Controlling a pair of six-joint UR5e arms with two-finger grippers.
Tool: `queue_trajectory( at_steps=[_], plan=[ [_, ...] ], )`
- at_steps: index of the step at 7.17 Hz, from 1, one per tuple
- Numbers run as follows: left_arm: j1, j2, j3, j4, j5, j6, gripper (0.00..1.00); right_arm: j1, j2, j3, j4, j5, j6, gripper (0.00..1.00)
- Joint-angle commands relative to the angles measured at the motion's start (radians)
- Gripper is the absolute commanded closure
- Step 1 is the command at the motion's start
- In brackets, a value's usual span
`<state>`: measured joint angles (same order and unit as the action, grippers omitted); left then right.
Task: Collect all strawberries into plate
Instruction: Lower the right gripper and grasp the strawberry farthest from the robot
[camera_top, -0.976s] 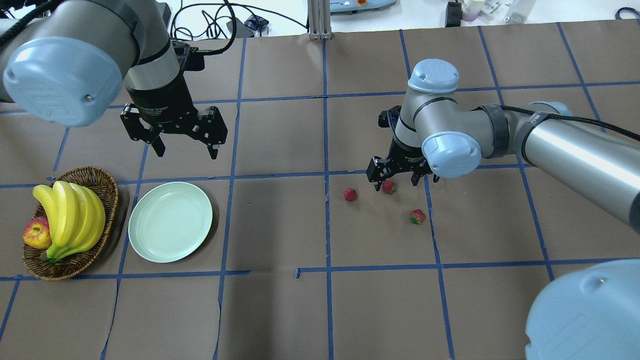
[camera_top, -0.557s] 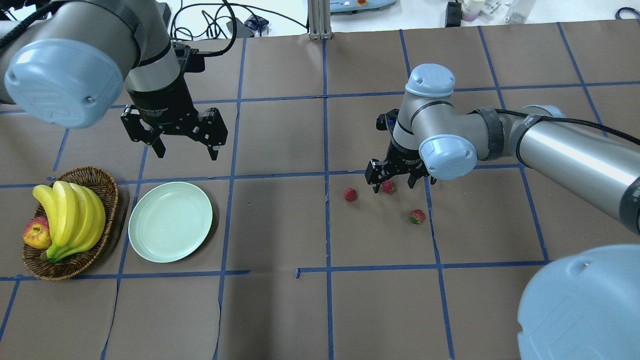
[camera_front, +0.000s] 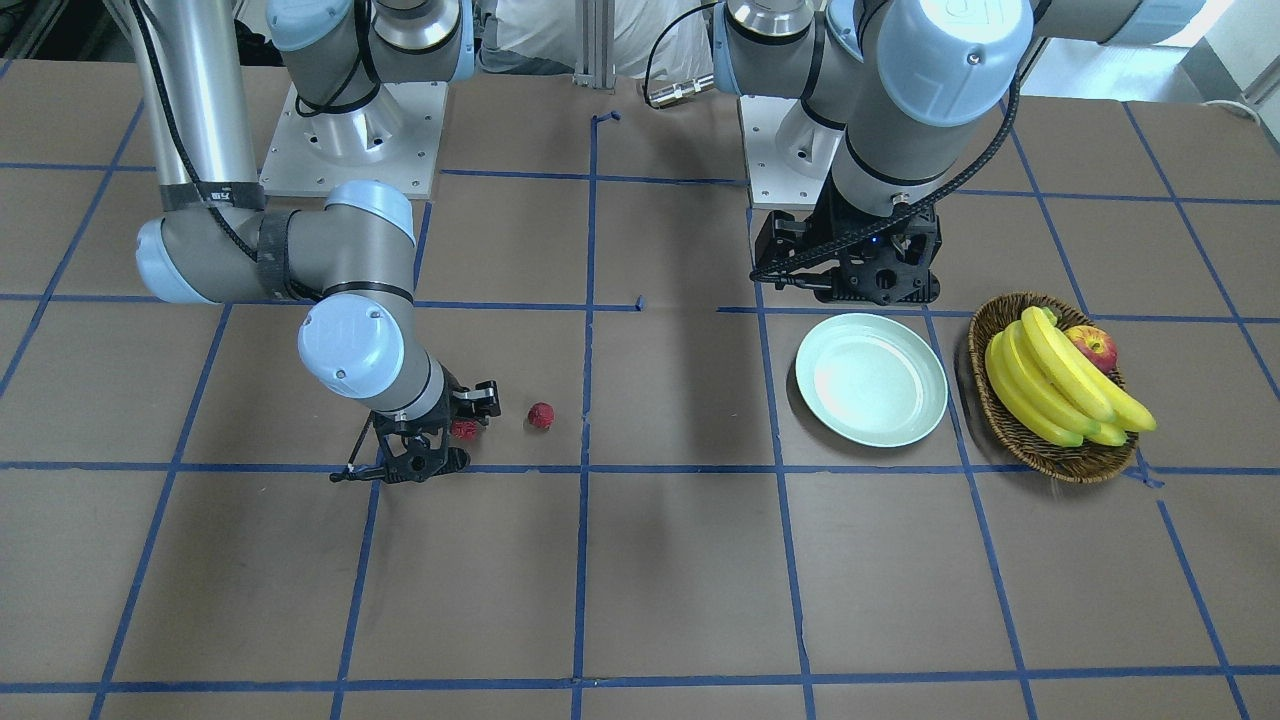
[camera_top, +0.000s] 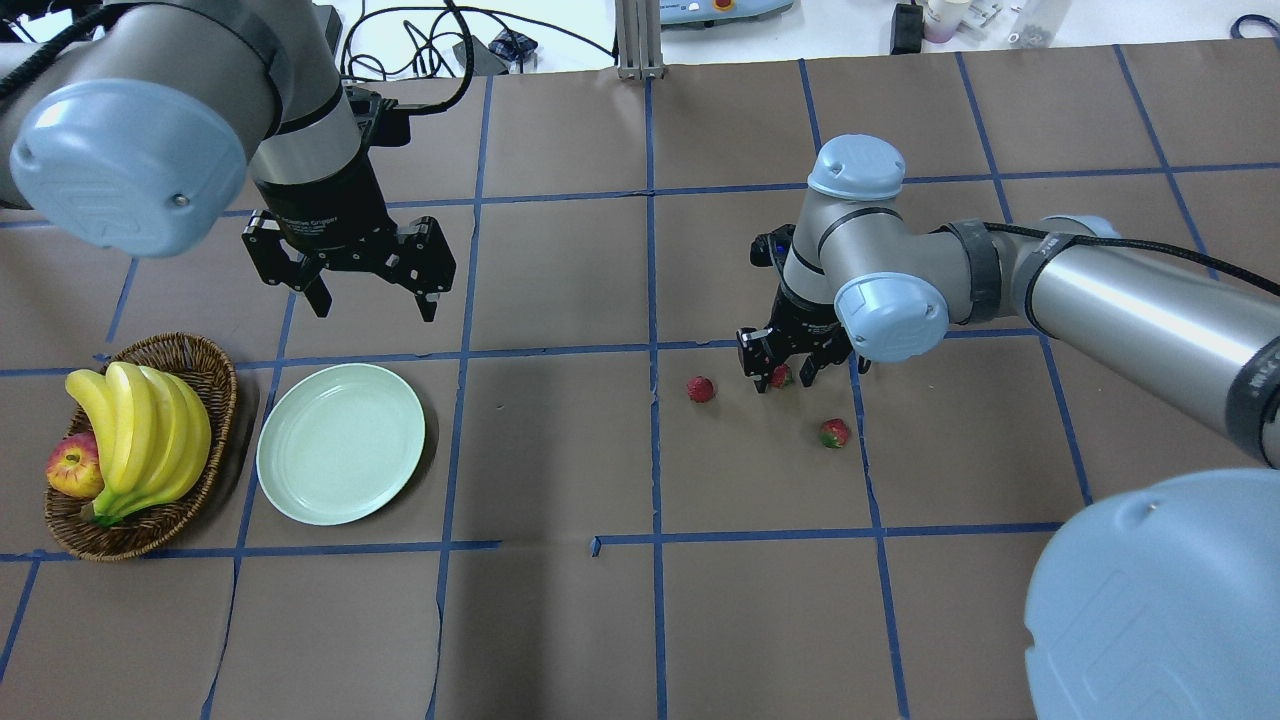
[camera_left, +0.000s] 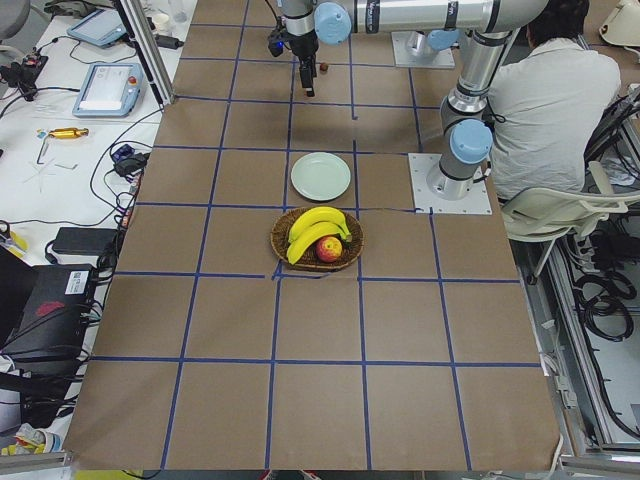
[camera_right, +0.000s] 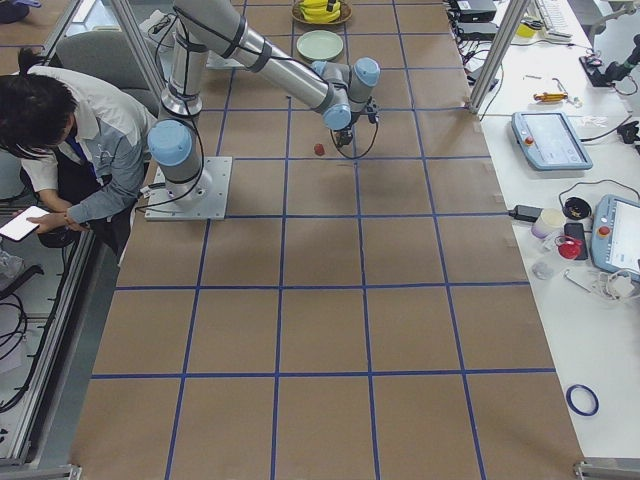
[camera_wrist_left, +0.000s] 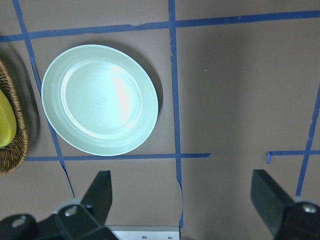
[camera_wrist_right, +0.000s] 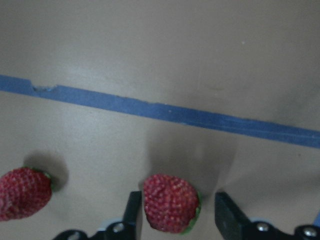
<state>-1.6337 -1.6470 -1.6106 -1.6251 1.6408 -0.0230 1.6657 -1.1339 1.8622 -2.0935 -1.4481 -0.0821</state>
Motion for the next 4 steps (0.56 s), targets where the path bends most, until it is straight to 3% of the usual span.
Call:
queue_trajectory(
  at_steps=[1,4],
  plan=[
    [0.0,0.001,0.001,-0.001,0.001,0.0,0.0,0.0,-0.007,-0.006,0.001,-0.002,0.014,1.0],
    [0.0,0.001,0.001,0.001,0.002,0.0,0.0,0.002,-0.039,-0.047,0.006,-0.017,0.03,1.0]
  ],
)
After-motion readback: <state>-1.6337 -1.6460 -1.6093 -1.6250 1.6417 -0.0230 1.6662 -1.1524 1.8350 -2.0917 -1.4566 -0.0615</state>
